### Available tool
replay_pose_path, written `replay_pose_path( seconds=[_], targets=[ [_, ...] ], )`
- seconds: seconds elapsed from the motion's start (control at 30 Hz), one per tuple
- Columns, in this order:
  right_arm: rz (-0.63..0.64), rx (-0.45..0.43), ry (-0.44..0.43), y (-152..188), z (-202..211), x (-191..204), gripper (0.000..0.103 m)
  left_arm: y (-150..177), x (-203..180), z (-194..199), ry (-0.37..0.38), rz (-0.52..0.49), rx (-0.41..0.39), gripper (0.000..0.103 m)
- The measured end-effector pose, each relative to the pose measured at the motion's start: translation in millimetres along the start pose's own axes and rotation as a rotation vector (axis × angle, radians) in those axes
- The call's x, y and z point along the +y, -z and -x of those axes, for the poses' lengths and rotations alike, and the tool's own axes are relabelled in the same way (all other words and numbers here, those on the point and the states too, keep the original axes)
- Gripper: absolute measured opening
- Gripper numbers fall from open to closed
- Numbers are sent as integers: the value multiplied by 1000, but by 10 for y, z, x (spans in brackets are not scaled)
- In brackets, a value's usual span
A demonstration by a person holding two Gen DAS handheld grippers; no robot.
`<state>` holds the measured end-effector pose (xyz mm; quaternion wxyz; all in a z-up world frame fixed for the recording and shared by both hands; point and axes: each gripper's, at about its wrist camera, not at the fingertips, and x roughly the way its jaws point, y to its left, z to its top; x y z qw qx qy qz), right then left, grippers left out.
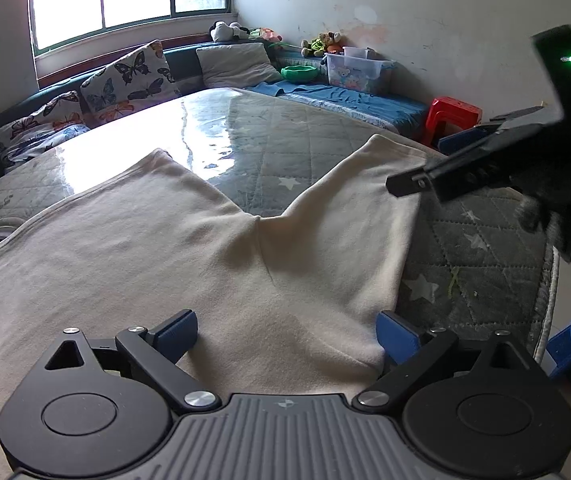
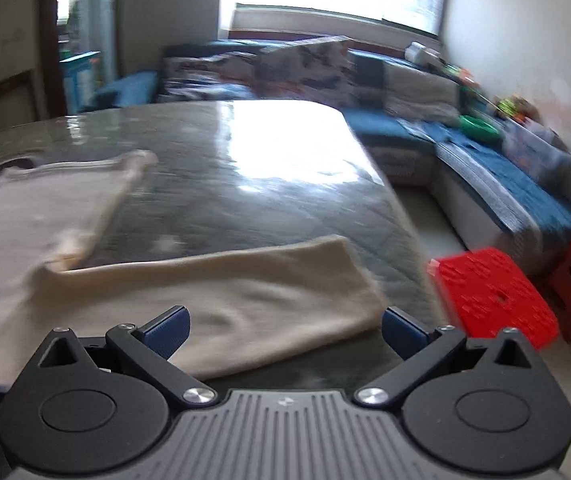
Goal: Fold clothes
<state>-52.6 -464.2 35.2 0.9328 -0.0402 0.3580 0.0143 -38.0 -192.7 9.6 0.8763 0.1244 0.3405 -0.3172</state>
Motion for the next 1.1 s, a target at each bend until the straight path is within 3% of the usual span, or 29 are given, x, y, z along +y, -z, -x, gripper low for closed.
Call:
replay_pose_path(
  seconds=[0.17, 0.33, 0.67, 0.87, 1.1],
  targets=[
    [122, -15, -123, 33, 162, 354, 103, 5, 24, 102, -12, -18, -23, 98],
    [215, 26, -152, 156, 118, 514, 103, 61, 79, 145, -23, -21, -19, 98],
    [198, 11, -143, 94, 224, 481, 103, 96, 101, 146, -19, -12, -9, 98],
    [132, 39, -188, 3, -67, 427, 103, 105, 116, 170, -24, -3, -6, 99],
    [27, 37, -109, -56, -177, 140, 103, 180, 197, 334, -26, 28, -24, 99]
  ],
)
